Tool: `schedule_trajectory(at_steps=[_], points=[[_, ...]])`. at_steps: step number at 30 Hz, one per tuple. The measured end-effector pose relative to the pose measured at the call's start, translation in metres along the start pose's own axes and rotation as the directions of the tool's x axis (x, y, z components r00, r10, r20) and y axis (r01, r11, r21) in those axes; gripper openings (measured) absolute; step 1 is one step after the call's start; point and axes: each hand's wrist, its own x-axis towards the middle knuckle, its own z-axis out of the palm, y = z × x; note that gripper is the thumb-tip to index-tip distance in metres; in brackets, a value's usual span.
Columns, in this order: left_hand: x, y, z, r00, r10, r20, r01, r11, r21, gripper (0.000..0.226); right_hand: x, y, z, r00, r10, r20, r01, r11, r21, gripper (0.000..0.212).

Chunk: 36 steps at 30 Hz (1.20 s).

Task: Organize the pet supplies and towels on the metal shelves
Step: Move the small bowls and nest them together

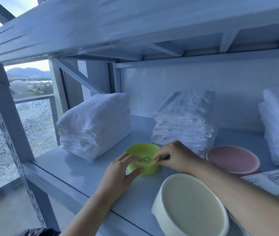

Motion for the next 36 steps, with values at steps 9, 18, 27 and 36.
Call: schedule_trajectory(at_steps=[9,18,27,36], points=[[-0.002,0.001,-0.001,0.999,-0.038,-0.022,0.039,0.999,0.020,0.027,-0.004,-0.001,-0.002,0.986,0.167,-0.007,-0.165,0.981,0.099,0.030],[0.001,-0.004,-0.002,0.990,-0.117,-0.079,0.120,0.992,0.035,0.028,-0.005,-0.002,-0.008,0.979,0.205,-0.021,-0.190,0.936,0.296,0.022],[-0.010,0.024,-0.014,0.991,0.012,-0.131,-0.020,0.998,-0.063,0.023,-0.026,-0.028,-0.051,0.979,0.160,-0.123,-0.129,0.965,0.228,0.012],[-0.016,0.079,-0.015,0.980,0.196,0.017,-0.187,0.955,-0.232,0.012,-0.091,-0.041,-0.051,0.981,0.190,0.024,-0.192,0.978,0.079,0.018]])
